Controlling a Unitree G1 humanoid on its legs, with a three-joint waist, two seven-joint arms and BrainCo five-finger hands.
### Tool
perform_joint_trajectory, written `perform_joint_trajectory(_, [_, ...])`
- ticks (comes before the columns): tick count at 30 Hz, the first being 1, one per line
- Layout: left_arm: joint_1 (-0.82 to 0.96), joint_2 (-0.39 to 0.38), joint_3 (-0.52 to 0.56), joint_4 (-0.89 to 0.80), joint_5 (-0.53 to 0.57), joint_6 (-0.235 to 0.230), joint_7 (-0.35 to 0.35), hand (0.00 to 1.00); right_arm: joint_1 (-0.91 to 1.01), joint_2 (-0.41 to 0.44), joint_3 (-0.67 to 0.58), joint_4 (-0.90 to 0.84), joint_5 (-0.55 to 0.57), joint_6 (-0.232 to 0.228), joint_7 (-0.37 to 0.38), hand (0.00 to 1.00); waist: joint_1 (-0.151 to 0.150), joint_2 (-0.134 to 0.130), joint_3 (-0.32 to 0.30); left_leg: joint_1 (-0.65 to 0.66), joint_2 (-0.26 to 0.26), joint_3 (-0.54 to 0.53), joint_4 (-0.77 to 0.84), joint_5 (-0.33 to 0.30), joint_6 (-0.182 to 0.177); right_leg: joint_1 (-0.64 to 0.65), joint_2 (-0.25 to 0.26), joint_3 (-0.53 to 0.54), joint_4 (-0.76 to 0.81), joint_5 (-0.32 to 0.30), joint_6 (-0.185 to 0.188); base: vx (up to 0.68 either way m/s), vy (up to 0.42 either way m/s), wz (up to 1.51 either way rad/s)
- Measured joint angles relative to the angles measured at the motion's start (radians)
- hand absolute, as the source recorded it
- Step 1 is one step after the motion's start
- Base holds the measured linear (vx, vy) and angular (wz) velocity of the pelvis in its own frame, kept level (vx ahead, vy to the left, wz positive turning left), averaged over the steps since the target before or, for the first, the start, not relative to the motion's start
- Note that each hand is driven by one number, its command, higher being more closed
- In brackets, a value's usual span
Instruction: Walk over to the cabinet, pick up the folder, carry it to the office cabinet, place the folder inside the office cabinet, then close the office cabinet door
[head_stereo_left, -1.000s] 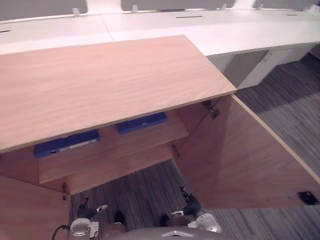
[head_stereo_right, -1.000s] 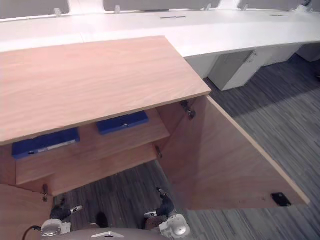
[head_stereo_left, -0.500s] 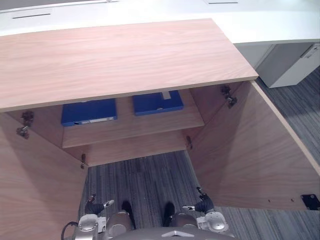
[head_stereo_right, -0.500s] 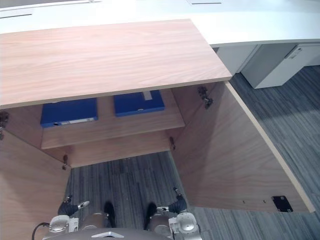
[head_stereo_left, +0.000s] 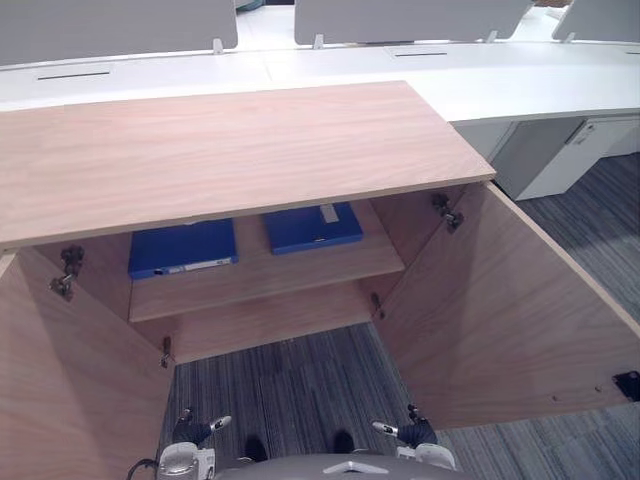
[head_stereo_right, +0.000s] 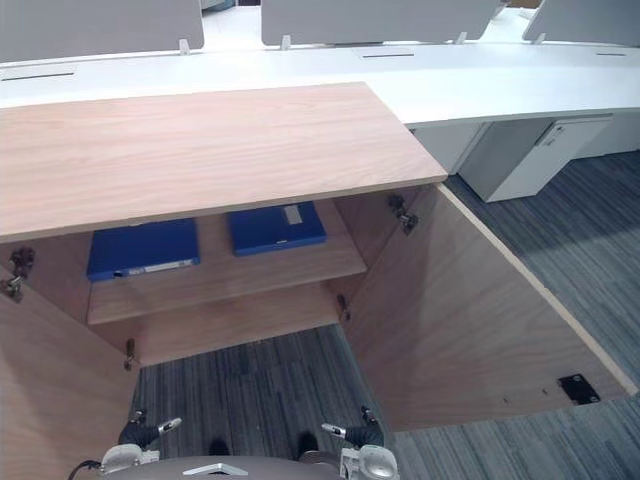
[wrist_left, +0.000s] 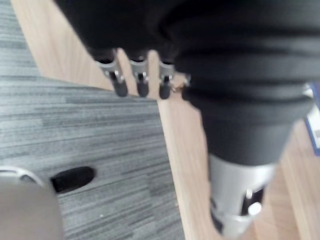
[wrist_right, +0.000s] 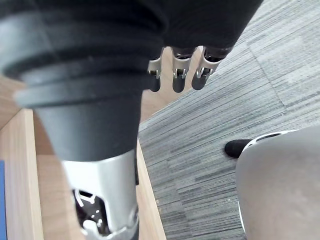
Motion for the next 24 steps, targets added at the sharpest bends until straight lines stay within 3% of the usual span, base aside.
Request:
perform_joint_trajectory(5, [0.003, -0.008, 0.028, 0.002, 0.000, 0.014, 0.001, 0.00, 0.014, 0.019, -0.119, -0.037, 0.070, 0.001, -0.058, 0.00, -0.008, 0.014, 0.002, 0.034, 0.013, 0.067, 0.001, -0.016, 0.009, 0.002, 0.023, 0.071, -0.011, 0.005, -0.004, 0.05, -0.026, -0.45])
perform_joint_trajectory(16, [0.028, -0.026, 0.036, -0.011, -0.002, 0.018, 0.007, 0.00, 0.092, 0.014, -0.387, -0.287, 0.166, -0.015, -0.147, 0.00, -0.029, 0.027, -0.008, 0.093, 0.038, 0.197, 0.001, -0.062, -0.023, -0.020, 0.057, 0.192, 0.009, 0.003, -0.014, -0.04, -0.036, -0.38])
perform_joint_trajectory(19, [0.051, -0.025, 0.036, -0.048, -0.009, 0.019, 0.007, 0.00, 0.081, 0.001, -0.455, -0.329, 0.188, -0.014, -0.157, 0.00, -0.031, 0.032, -0.010, 0.095, 0.039, 0.215, 0.001, -0.069, -0.028, -0.028, 0.059, 0.209, 0.011, 0.003, -0.014, -0.02, -0.019, -0.16])
perform_joint_trajectory(24, [0.064, -0.017, 0.034, -0.051, -0.009, 0.019, 0.006, 0.00, 0.001, -0.099, -0.536, -0.331, 0.197, -0.014, -0.182, 0.00, -0.032, 0.052, -0.017, 0.092, 0.039, 0.215, 0.001, -0.071, -0.025, -0.036, 0.060, 0.209, 0.023, -0.007, -0.014, 0.00, 0.000, 0.00])
